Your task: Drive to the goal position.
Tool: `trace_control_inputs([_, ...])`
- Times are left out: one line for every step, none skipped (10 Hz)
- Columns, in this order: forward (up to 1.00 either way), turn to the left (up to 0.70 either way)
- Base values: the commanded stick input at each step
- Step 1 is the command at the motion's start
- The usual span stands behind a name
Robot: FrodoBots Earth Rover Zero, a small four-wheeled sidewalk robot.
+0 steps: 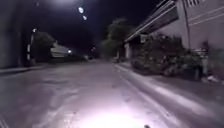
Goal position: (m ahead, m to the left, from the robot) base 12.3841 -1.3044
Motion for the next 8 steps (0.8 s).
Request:
trace_control_inputs([0.7, 0.0])
trace_control_inputs([0.7, 0.0])
trace_control_inputs([0.7, 0.0])
trace_control_inputs([0.7, 0.0])
trace_control_inputs([0.7, 0.0])
trace_control_inputs([0.7, 0.0])
trace_control_inputs([0.7, 0.0])
trace_control_inputs([0.7, 0.0])
